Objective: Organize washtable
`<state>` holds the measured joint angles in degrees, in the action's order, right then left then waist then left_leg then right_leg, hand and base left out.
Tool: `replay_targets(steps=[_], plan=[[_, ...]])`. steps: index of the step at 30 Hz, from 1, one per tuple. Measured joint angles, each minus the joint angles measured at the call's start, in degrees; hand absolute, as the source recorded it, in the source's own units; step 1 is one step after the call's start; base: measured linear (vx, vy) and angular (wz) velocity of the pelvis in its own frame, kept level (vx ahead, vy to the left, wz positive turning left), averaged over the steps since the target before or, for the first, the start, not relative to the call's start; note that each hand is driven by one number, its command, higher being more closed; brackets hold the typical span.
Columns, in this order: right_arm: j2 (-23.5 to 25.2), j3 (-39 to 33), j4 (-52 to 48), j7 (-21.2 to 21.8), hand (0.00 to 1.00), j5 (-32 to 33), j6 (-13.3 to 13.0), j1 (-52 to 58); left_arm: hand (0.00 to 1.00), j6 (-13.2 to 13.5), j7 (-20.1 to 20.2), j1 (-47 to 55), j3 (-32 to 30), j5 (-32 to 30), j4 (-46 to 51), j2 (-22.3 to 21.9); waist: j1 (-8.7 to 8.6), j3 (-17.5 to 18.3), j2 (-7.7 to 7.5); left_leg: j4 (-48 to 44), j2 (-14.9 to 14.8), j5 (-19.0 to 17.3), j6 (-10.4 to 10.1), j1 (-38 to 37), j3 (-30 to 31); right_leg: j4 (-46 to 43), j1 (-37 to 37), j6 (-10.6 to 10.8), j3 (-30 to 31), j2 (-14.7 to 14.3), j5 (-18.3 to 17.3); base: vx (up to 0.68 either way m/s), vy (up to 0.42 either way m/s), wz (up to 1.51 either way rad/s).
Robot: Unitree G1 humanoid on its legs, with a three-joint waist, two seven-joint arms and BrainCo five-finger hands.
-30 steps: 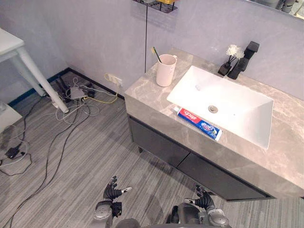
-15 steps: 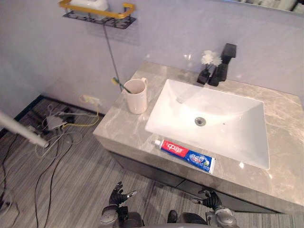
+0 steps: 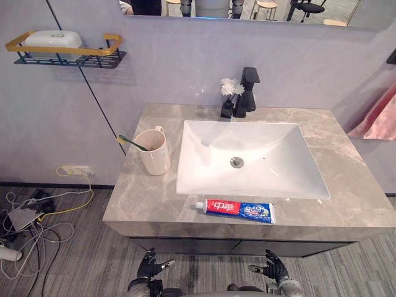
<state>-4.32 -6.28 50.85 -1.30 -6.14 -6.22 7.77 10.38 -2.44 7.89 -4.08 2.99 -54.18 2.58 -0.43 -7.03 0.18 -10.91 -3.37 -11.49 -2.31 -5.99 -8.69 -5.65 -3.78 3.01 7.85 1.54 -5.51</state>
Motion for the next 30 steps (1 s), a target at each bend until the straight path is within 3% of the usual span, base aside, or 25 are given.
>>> replay_targets(steps=[5,6,13,17,23,30], plan=[[-1.06,-0.07,2.42,-0.05,0.00,-0.16,0.11,-0.76,0.00,0.00,0.01,0.03,0.00,-0.36,-0.51,0.07,-0.12,0.03,0.06,1.23,-0.05,0.37,0.24,-1.20,0.08,1.46,-1.20,-0.04,0.10,-0.10,1.07,-0.05,-0.007,-0.02],[-2.87,-0.70,4.60,-0.08,0.00,-0.62,0.43,0.50,0.00,-0.09,-0.04,0.06,-0.01,-0.35,-0.99,1.01,-0.40,-0.02,0.37,4.17,0.64,2.01,0.27,-2.71,1.34,3.05,-2.65,0.27,-1.44,0.50,1.55,0.00,0.000,0.00],[-2.87,-0.76,5.49,-0.08,0.00,-0.32,0.38,0.54,0.00,-0.09,-0.06,0.05,-0.07,-0.34,-1.69,1.02,-0.42,0.02,0.39,5.85,0.84,3.10,0.29,-2.81,1.94,4.27,-2.90,0.14,-2.27,0.68,2.06,0.00,-0.002,0.05],[-2.68,-2.40,8.28,0.00,0.00,2.67,0.38,0.22,0.00,-0.12,-0.13,-0.09,-0.62,-0.24,-2.18,0.98,-0.27,0.07,0.41,9.37,1.01,5.51,0.20,-2.83,2.41,7.47,-3.08,0.04,-3.39,0.88,4.29,-0.01,-0.030,0.09],[-2.05,-6.55,10.78,-0.07,0.00,6.52,0.42,0.74,0.00,-0.12,-0.23,-0.48,-1.31,-0.13,-3.88,1.06,-0.32,0.39,0.31,10.07,0.43,6.11,-0.17,-2.49,2.59,11.26,-4.20,-0.12,-5.57,0.92,6.51,-0.05,-0.045,0.02],[-1.57,-9.88,10.78,-0.50,0.00,6.81,0.44,1.49,0.00,-0.15,-0.49,-0.43,-3.27,0.86,-4.39,1.14,-0.25,0.18,-0.14,10.40,-0.68,6.56,-0.97,-2.24,3.15,11.54,-4.16,0.05,-9.93,1.00,5.87,-0.03,-0.054,0.06]])
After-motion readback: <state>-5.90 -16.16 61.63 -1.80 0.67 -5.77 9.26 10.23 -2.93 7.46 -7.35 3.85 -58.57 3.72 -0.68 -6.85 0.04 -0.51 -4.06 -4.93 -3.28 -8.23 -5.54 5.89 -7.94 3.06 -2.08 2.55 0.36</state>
